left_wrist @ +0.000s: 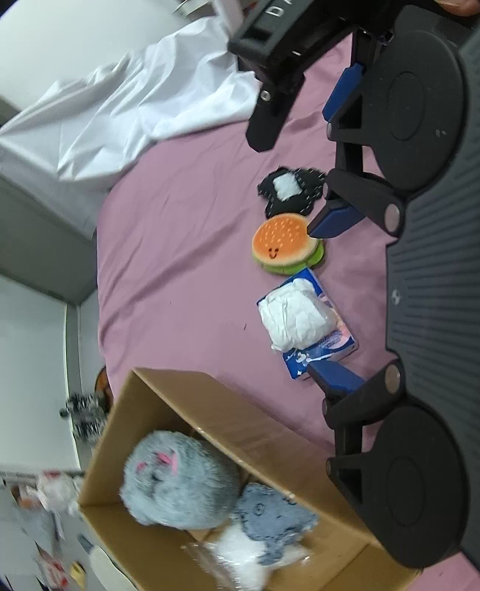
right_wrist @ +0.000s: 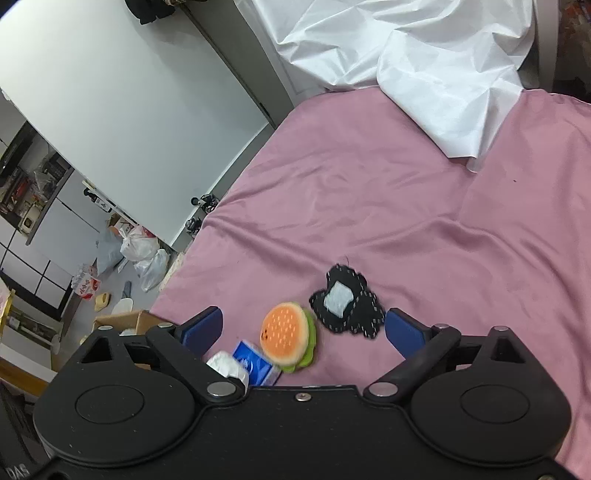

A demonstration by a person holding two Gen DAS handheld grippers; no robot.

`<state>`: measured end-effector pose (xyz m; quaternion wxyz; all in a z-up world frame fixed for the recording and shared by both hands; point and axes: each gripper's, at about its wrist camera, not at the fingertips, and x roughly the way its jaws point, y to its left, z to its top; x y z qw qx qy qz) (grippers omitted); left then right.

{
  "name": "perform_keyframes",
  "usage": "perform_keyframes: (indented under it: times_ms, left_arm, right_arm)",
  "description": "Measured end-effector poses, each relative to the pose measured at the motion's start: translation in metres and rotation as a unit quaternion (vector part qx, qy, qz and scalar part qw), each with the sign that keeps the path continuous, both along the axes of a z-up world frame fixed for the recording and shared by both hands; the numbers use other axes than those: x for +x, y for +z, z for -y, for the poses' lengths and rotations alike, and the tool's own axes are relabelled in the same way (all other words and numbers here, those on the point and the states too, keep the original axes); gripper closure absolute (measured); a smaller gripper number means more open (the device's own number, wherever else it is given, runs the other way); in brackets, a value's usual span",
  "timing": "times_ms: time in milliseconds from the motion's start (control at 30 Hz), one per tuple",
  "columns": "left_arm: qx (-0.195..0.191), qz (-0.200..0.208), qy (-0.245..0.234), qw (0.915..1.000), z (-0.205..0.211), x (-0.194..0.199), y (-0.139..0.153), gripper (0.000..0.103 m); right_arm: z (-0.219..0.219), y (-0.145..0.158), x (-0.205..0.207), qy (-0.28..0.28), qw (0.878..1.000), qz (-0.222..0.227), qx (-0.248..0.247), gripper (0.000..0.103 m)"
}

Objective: Organize soft objects
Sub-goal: 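Move both open tools from the box toward the items on the bed, then grasp the white tissue bundle with the left tool while the right tool grasps the black patch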

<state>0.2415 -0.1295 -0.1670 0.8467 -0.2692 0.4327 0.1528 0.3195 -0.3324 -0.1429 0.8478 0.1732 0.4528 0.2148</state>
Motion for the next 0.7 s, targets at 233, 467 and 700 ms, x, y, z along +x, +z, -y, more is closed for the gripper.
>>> perform_keyframes:
  times_ms: [233,467,700]
  left_arm:
    - [-0.01,-0.012,0.066,0.9977,-0.003,0.006,-0.013,0.031]
    - [-0.013,-0.012,0.087,0.996,-0.003,0.015,-0.021,0.04]
    - [-0.027,-0.002,0.094,0.9952,-0.011,0.013,-0.024,0.058]
  right_arm:
    - [-0.004,-0.018,0.017,0.016,1.0,-0.006,-0.012,0.015]
    - [-0.006,-0.037,0.026,0.014,1.0,-0.02,-0.02,0.025]
    - [-0.013,-0.052,0.026,0.008,0.999,0.0,-0.038,0.039]
